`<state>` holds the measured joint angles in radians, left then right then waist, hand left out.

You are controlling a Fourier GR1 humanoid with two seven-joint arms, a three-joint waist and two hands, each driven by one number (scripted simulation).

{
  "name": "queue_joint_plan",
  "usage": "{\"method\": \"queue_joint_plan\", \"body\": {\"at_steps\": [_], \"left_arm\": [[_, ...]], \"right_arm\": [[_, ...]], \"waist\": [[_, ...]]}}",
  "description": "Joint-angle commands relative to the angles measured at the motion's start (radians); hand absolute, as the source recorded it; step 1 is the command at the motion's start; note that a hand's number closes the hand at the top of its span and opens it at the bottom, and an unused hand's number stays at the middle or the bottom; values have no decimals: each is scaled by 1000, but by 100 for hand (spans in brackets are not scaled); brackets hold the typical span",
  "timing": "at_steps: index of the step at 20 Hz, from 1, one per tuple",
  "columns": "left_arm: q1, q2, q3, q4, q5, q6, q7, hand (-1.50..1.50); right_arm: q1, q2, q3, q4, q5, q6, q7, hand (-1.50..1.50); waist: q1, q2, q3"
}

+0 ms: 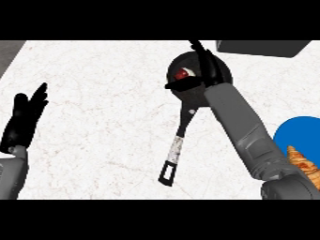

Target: Pick the cupcake from the plate and place it in the pan

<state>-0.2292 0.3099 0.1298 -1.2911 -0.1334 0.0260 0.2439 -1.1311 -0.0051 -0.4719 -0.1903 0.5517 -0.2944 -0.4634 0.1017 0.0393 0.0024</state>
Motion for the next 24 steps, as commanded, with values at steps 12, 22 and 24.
{"method": "queue_joint_plan", "body": {"at_steps": [12,22,24], "left_arm": [[56,-10,17,-17,-7,23,0,0],[24,37,63,13,25,-22,-10,0],[88,17,41,-40,1,0,-3,0]], "right_arm": [[43,-362,-136,-13,-138,230,-3,-150],[160,-600,-142,11,-163,538,-78,-150],[181,-644,-129,10,-152,586,-91,-150]], "waist": [[-63,-22,-1],[-62,-18,0],[-54,-20,1]]}}
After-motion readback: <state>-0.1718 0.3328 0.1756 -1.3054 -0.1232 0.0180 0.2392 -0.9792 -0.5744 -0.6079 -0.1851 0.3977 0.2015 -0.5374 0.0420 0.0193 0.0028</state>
